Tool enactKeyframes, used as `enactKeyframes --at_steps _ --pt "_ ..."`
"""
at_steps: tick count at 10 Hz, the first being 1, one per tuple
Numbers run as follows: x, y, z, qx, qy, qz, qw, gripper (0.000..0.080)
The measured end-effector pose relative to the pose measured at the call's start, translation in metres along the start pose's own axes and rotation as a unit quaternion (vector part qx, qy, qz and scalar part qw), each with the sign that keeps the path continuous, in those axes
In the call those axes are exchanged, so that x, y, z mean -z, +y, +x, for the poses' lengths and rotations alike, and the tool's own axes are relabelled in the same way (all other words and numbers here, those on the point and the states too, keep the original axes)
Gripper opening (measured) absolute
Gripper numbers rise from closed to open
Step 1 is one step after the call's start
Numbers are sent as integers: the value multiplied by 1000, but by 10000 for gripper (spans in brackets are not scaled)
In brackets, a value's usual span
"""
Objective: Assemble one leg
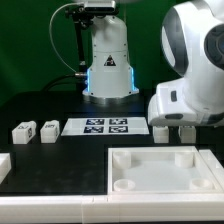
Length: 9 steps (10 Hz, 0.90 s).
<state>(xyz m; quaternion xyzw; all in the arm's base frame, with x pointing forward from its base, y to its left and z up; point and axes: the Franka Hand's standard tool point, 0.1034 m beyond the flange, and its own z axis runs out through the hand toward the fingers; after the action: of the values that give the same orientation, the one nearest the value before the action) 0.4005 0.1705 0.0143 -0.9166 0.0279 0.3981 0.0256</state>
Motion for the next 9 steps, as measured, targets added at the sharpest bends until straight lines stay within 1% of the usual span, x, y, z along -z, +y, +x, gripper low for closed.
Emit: enactKeyframes --at_steps 1,2,3,4,5,6,7,9 --pt "-4 0 1 1 3 1 1000 649" --pt "-4 0 2 1 4 1 1000 649" --pt "-4 0 2 1 4 1 1000 620" --pt "-4 0 2 1 4 1 1000 620" --pt "-4 0 2 1 4 1 1000 437" --pt "-4 0 2 1 4 1 1000 437" --pt "-4 0 2 1 4 1 1000 290" --pt "-4 0 2 1 4 1 1000 291"
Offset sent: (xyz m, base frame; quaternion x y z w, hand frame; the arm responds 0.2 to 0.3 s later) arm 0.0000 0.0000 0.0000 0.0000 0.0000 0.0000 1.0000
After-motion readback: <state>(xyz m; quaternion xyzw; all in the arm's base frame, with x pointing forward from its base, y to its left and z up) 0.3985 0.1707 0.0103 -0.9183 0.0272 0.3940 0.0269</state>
